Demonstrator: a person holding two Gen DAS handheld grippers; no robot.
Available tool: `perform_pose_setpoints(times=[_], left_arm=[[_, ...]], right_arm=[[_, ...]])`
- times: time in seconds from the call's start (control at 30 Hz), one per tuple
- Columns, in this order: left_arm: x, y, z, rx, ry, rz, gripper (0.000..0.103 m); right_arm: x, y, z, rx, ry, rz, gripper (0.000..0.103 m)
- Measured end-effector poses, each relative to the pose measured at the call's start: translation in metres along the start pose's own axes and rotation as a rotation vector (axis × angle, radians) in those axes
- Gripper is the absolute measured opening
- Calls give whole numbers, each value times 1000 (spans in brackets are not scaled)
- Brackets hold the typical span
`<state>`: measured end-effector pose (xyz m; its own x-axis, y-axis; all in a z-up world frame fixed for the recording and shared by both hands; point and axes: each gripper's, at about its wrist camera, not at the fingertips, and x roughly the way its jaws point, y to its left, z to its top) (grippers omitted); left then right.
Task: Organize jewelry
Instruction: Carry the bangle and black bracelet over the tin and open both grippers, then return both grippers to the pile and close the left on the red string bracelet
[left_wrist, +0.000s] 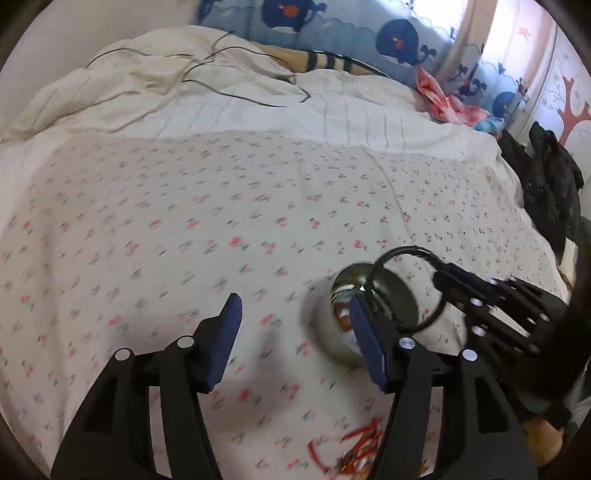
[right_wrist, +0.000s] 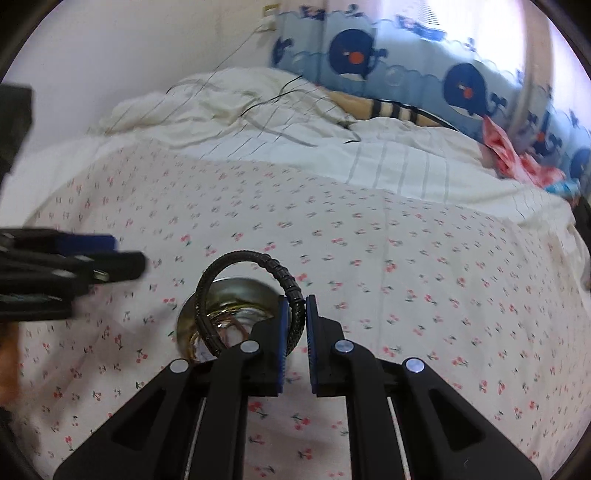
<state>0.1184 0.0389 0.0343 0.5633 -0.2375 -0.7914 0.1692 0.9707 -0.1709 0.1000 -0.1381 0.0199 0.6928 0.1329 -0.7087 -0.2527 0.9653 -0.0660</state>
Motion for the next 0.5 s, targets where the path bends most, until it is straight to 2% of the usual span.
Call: perform_pose_setpoints(times=[0.13,0.17,0.2,0.27,0.4,0.5], left_arm=[[-3,15,-27,-24,34,9,59],[-1,16,-36,-23,53,9,60],[1,17,-42,-16,70,10,60],[5,11,-57,25,100,23,60],[0,-4,-87,130,124,49,65],[-1,-16,-100,201,124,87,69]], right_arm=[[18,18,-9,-62,70,-13,12],[16,17,-11,-59,66,-16,20],[10,13,-13,-42,46,-28,31],[-8,2,-16,0,11,-34,42],[-58,-24,-42,104,-33,24,55],[-76,-38,-83,168,15,82,59]])
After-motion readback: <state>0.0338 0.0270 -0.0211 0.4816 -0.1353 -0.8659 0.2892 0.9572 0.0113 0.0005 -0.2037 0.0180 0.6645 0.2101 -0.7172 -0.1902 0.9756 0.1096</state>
